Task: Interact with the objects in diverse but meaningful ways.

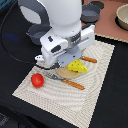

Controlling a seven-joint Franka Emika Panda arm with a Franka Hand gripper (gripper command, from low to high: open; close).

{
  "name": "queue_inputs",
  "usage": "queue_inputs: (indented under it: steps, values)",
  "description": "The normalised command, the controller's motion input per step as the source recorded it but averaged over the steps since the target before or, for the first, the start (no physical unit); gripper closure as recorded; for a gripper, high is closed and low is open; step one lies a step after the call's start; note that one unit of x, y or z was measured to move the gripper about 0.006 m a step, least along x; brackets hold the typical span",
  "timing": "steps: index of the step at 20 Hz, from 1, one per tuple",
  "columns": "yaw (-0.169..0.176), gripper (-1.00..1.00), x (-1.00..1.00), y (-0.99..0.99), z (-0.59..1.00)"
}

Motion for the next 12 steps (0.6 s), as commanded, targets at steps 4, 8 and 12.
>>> queue_inputs:
  steps: [4,8,12]
  values:
    - [-0.080,-1.00,0.71,0.13,0.08]
    - [-0.028,-1.00,0.44,0.11,0.01]
    - [0.000,-1.00,0.25,0.08,0.00]
